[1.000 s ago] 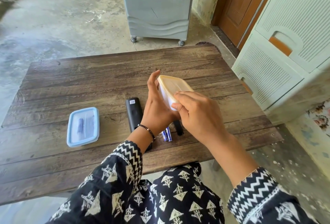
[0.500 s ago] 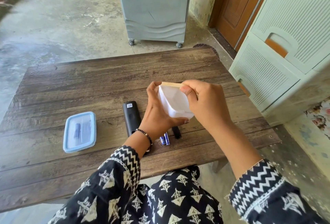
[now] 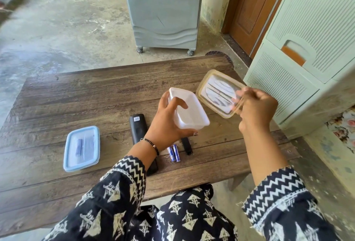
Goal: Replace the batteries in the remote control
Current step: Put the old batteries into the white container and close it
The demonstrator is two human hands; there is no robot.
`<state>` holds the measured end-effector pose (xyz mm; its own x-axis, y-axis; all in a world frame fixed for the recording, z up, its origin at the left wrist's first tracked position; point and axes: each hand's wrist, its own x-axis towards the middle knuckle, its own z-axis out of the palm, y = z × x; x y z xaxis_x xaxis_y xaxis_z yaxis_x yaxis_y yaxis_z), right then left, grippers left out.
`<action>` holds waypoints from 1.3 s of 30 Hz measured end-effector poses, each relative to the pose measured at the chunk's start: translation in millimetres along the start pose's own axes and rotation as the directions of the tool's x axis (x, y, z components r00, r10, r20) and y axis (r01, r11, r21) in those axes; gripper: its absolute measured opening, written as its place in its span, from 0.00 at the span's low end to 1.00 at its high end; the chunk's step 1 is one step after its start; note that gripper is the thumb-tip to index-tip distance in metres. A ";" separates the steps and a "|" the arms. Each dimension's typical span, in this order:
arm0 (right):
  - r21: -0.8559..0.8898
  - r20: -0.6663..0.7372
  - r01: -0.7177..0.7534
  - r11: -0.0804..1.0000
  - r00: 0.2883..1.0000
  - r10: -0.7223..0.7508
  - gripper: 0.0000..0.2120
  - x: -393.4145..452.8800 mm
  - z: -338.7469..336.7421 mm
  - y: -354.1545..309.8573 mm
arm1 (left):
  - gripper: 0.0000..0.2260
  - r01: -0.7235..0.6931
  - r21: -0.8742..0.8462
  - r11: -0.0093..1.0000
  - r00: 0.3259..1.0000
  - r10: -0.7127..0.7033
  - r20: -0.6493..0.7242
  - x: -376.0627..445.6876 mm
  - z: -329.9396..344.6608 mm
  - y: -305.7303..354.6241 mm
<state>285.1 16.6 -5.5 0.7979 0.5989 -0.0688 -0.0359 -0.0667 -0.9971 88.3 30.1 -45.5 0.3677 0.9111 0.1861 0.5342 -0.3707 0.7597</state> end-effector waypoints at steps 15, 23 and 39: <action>-0.396 0.057 -0.029 0.918 0.997 0.056 0.13 -9.9 -24.9 60.3 | 0.15 0.258 0.143 0.955 0.966 -0.257 -0.028 0.8 2.7 -16.0; -0.443 0.605 0.582 0.682 0.756 -0.251 0.11 -58.5 -27.5 37.9 | 0.27 0.248 0.258 0.934 0.969 -0.245 -0.045 -36.6 -27.9 1.2; -0.309 0.950 0.934 0.181 0.295 0.101 0.26 -93.5 3.0 35.6 | 0.24 0.052 0.678 0.733 0.950 -0.246 0.193 -65.6 -19.6 9.2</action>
<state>207.5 -39.4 -34.7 -0.3397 0.9283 -0.1510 0.9246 0.3001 -0.2346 54.2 -29.6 -38.5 0.3650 0.9219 -0.1300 0.9268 -0.3466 0.1446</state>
